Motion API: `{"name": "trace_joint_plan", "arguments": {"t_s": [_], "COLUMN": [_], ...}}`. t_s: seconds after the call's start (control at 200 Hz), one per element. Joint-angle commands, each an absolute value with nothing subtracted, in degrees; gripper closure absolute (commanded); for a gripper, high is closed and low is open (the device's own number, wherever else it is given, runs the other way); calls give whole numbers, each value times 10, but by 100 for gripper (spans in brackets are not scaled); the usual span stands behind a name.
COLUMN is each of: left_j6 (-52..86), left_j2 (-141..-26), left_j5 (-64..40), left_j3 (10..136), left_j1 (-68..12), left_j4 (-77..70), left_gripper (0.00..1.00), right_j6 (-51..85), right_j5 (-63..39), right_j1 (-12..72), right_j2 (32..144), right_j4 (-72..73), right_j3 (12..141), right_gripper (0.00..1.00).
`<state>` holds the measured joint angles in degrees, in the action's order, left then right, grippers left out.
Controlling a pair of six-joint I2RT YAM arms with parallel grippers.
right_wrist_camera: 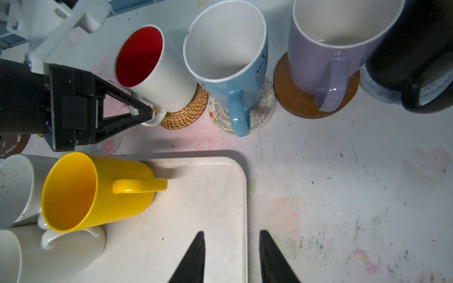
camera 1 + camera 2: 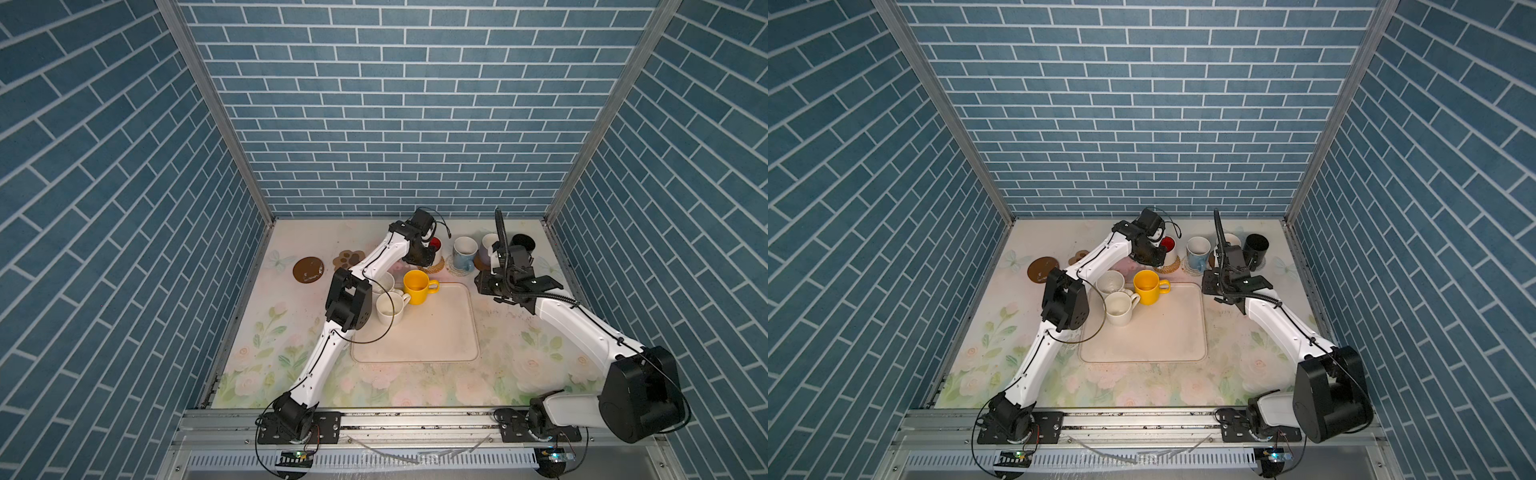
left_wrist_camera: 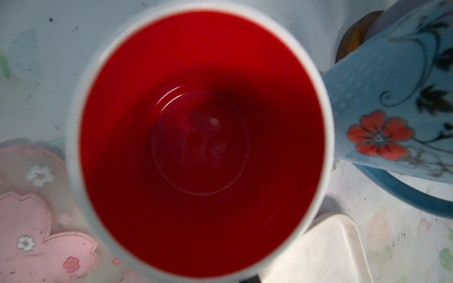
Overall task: Place cups on coasters
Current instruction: Place the cup on the coaster.
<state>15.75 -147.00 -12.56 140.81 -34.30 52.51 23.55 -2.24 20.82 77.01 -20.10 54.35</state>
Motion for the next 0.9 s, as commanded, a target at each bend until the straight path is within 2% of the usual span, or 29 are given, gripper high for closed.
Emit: {"name": "trace_joint_plan", "arguments": {"t_s": [0.0, 0.06, 0.105, 0.21, 0.6, 0.705, 0.895], "left_j6": [149, 149, 149, 148, 137, 137, 141], "left_j2": [-1467, -1465, -1463, -1454, -1417, -1399, -1353], "left_j5": [-106, -102, -100, -92, -64, -60, -53], "left_j3": [1394, 1387, 1381, 1367, 1349, 1348, 1333], "left_j1": [-349, -349, -350, -352, -359, -359, -360], "left_j4": [512, 512, 512, 507, 506, 502, 487], "left_gripper": [100, 100, 95, 79, 30, 25, 27], "right_j6": [225, 225, 225, 225, 227, 231, 234], "right_j5": [-25, -25, -25, -25, -37, -47, -85], "right_j1": [206, 206, 206, 206, 206, 207, 207], "right_j2": [760, 759, 758, 755, 733, 726, 708], "right_j4": [-197, -197, -197, -197, -206, -209, -202], "right_j3": [529, 527, 528, 526, 527, 528, 521], "right_gripper": [62, 62, 62, 62, 61, 61, 60]}}
